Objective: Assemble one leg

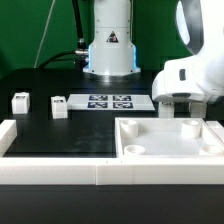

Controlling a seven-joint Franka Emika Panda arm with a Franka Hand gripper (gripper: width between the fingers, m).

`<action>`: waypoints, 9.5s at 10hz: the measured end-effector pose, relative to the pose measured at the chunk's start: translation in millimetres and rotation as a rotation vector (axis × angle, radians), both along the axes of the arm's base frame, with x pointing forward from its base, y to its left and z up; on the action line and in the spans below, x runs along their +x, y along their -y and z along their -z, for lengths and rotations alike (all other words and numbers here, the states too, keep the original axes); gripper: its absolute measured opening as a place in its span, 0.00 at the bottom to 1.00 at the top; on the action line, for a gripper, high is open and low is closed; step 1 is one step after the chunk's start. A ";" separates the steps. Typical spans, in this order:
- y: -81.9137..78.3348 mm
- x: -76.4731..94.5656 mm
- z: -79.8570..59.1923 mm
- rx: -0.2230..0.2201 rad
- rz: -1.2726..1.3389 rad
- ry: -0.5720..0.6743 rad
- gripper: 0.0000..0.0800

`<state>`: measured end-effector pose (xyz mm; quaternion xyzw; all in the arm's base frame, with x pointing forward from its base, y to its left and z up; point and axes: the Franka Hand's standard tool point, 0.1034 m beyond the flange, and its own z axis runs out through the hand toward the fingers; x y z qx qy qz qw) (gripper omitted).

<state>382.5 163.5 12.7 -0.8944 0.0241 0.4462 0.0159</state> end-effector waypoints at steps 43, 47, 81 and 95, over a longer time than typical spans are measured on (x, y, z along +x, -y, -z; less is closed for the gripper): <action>64.1 191.9 -110.4 0.105 -0.144 1.328 0.36; 65.6 226.5 -99.3 0.108 -0.139 1.370 0.36; 43.6 231.1 -73.6 0.133 -0.090 0.908 0.81; 42.2 233.4 -64.3 -0.203 0.598 0.826 0.37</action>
Offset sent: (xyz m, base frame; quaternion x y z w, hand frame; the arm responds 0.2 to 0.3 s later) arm -0.0017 -0.0005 -0.0029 -0.0180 0.0056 0.0269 0.9995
